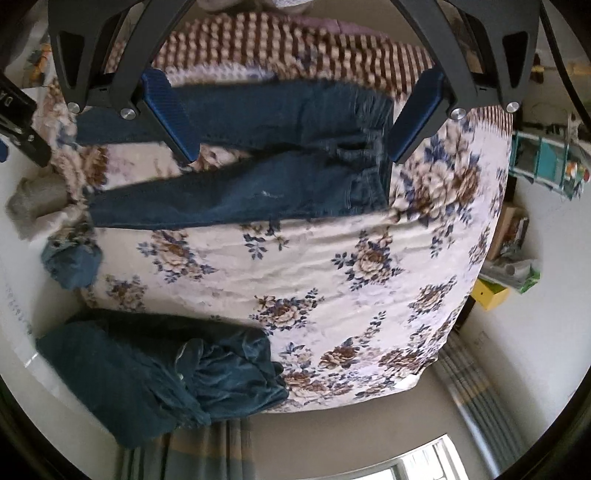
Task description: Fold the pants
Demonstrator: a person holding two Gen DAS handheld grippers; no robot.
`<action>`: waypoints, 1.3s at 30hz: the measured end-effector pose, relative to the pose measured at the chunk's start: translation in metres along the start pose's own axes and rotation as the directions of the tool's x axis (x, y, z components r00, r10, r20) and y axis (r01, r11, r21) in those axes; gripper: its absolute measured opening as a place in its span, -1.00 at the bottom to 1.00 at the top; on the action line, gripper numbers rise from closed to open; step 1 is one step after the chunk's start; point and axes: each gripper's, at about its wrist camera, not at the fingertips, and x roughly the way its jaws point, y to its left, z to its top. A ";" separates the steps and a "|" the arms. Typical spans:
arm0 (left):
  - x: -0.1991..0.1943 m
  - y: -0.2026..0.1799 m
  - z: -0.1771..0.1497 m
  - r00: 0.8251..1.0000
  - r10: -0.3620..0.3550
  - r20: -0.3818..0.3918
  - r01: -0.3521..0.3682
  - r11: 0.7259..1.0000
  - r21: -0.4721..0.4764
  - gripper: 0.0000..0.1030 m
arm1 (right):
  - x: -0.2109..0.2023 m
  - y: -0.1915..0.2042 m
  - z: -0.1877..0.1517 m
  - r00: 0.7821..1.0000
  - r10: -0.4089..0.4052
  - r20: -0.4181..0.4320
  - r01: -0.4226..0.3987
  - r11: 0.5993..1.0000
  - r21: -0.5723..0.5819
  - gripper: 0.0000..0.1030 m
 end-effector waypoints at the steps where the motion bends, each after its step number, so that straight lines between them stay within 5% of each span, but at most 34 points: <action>1: 0.012 -0.001 0.004 1.000 0.003 -0.002 -0.003 1.000 0.006 1.00 | 0.022 0.005 0.010 1.000 -0.001 0.000 0.001 1.000 -0.002 1.00; 12: 0.228 -0.035 0.039 0.989 0.131 -0.070 -0.116 0.974 0.193 1.00 | 0.290 0.047 0.069 0.989 -0.084 -0.123 0.056 0.976 -0.212 1.00; 17: 0.322 -0.061 0.037 0.969 0.227 -0.099 -0.182 0.924 0.335 1.00 | 0.420 0.081 0.078 0.955 -0.230 -0.189 0.116 0.872 -0.475 0.97; 23: 0.379 -0.052 0.046 0.959 0.244 -0.141 -0.185 0.923 0.336 1.00 | 0.489 0.052 0.080 0.913 -0.366 -0.182 0.170 0.745 -0.645 0.97; 29: 0.408 -0.057 0.054 0.955 0.248 -0.164 -0.173 0.913 0.369 1.00 | 0.528 0.014 0.090 0.888 -0.398 -0.231 0.148 0.722 -0.676 0.97; 32: 0.428 -0.080 0.049 0.948 0.238 -0.210 -0.121 0.883 0.454 1.00 | 0.547 0.020 0.089 0.891 -0.379 -0.251 0.099 0.701 -0.706 0.97; 36: 0.459 -0.111 0.036 0.928 0.263 -0.264 -0.066 0.814 0.578 1.00 | 0.572 0.036 0.088 0.882 -0.396 -0.255 0.039 0.601 -0.798 0.97; 39: 0.469 -0.115 0.038 0.923 0.236 -0.303 -0.022 0.819 0.573 0.99 | 0.577 0.041 0.094 0.881 -0.387 -0.271 -0.024 0.534 -0.845 0.96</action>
